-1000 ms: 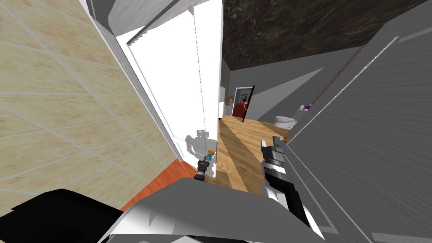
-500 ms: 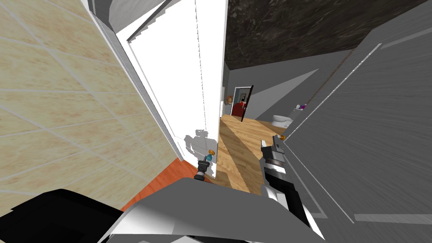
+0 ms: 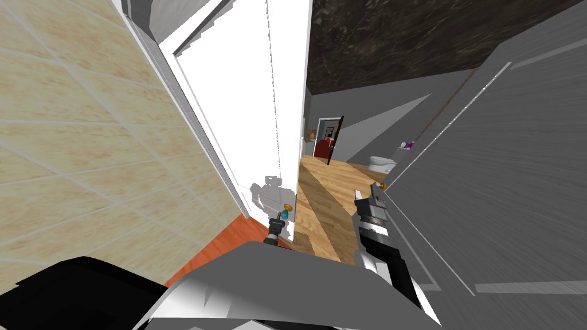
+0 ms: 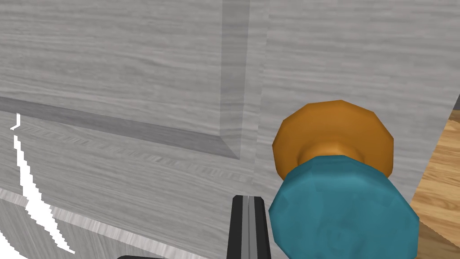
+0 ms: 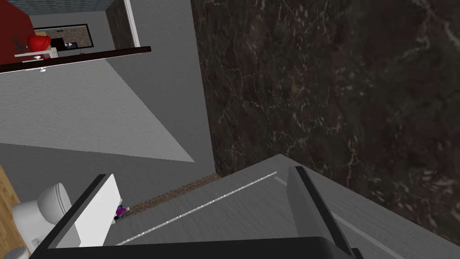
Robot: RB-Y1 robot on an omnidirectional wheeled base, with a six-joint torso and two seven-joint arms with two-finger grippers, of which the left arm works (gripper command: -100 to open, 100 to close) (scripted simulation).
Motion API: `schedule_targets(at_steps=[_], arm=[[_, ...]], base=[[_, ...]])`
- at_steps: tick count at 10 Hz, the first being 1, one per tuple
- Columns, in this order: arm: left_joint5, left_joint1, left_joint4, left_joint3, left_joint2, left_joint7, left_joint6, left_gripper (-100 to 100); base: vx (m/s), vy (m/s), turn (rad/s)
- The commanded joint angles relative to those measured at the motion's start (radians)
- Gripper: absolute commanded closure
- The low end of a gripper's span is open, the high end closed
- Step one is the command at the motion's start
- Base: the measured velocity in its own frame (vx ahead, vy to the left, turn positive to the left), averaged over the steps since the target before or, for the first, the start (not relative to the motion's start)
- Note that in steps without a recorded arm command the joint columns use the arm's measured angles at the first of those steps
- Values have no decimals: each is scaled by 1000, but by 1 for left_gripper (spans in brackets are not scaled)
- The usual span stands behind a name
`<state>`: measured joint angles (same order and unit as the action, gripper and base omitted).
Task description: Push the door open
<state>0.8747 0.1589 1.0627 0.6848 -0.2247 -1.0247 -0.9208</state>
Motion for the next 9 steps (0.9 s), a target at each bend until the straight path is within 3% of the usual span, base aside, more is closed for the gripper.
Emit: schedule_targets(at_steps=[1, 9], arm=[[-12, 1, 7, 28, 21, 0, 4, -100], [-15, 1, 8, 36, 18, -5, 0, -100]], base=[[0, 0, 0], [-11, 4, -5]])
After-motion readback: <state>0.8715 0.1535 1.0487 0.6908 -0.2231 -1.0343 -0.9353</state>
